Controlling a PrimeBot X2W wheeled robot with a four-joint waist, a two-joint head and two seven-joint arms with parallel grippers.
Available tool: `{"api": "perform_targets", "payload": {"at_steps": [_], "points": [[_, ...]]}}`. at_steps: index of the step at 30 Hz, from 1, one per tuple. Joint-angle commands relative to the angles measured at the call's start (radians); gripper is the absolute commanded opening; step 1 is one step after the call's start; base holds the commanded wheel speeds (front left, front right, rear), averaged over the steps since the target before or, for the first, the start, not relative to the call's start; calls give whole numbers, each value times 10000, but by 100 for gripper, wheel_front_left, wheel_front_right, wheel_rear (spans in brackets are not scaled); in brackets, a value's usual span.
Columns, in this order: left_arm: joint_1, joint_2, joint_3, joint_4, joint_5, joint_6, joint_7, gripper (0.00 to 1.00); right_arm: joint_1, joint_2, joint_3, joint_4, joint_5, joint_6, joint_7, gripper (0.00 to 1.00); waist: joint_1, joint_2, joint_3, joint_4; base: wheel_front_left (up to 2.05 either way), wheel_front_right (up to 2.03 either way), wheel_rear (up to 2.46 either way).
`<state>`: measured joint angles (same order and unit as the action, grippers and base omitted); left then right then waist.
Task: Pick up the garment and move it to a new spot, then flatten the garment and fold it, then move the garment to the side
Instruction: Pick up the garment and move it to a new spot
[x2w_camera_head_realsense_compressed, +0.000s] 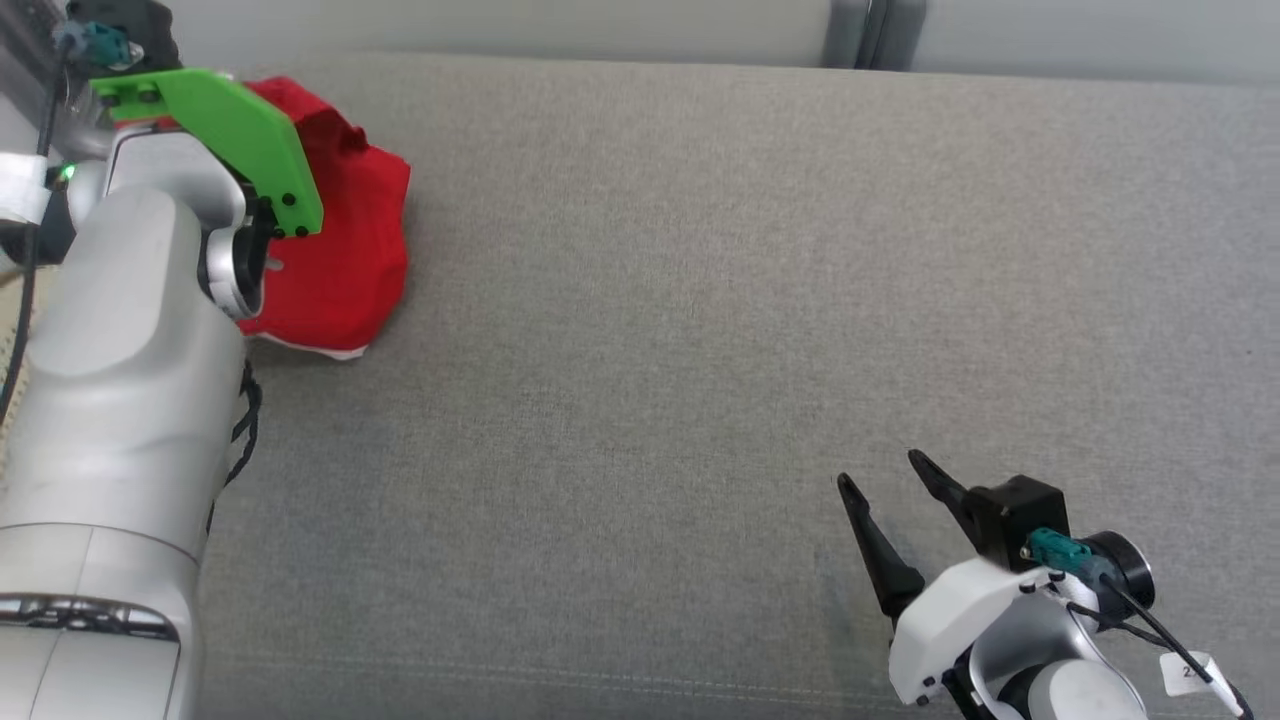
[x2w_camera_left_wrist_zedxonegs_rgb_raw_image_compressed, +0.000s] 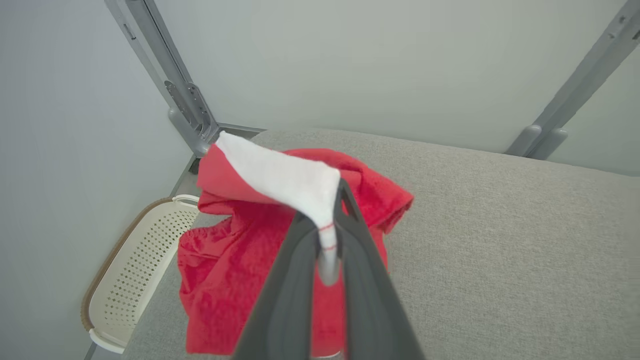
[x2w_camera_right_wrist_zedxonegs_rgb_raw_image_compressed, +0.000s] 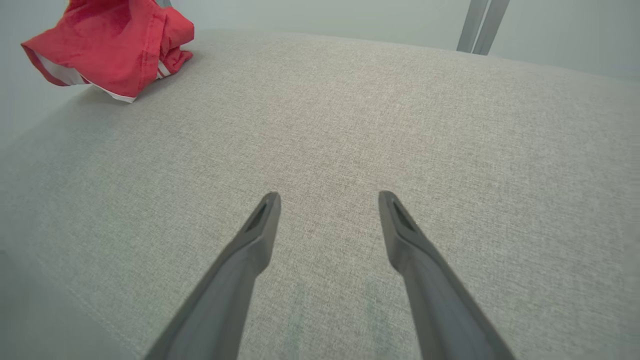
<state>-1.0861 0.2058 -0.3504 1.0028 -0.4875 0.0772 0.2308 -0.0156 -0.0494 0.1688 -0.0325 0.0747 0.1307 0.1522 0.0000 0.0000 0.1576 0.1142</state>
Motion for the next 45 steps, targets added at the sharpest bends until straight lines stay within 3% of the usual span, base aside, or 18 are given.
{"api": "perform_targets", "payload": {"at_steps": [1, 10, 23, 26, 33, 37, 45], "points": [[-123, -63, -50, -63, 96, -89, -93, 0, 169, -21, -37, 45, 94, 1, -52, 100, 0, 0, -944, -505, 0, 0, 0], [-537, -839, -203, -568, -11, -309, -1384, 0, 592, -21, 25, 33, 211, 1, 68, 100, 0, 0, -1865, -1873, 0, 0, 0], [-1258, -1526, -559, -1319, -663, -1032, -2887, 0, 603, -21, 248, 169, 256, 1, 14, 100, 0, 0, -1816, -3839, 0, 0, 0], [-1372, -1529, -811, -1731, -1256, -1242, -3157, 0, 537, -21, 259, 194, 250, 1, -26, 100, 0, 0, -1724, -4087, 0, 0, 0], [-734, -1509, -1687, -1936, -2505, -952, -3483, 0, 357, -18, 82, 185, 299, 1, -147, 100, 0, 0, -1386, -4162, 0, 0, 0], [-321, -1504, -1826, -1423, -2463, -795, -3753, 0, 317, -16, 12, 207, 356, 1, -170, 100, 0, 0, -1217, -4002, 0, 0, 0], [677, -952, -1982, 116, -2043, -391, -4635, 0, 98, -19, -30, 208, 405, 1, -248, 100, 0, 0, -817, -3545, 0, 0, 0]]}}
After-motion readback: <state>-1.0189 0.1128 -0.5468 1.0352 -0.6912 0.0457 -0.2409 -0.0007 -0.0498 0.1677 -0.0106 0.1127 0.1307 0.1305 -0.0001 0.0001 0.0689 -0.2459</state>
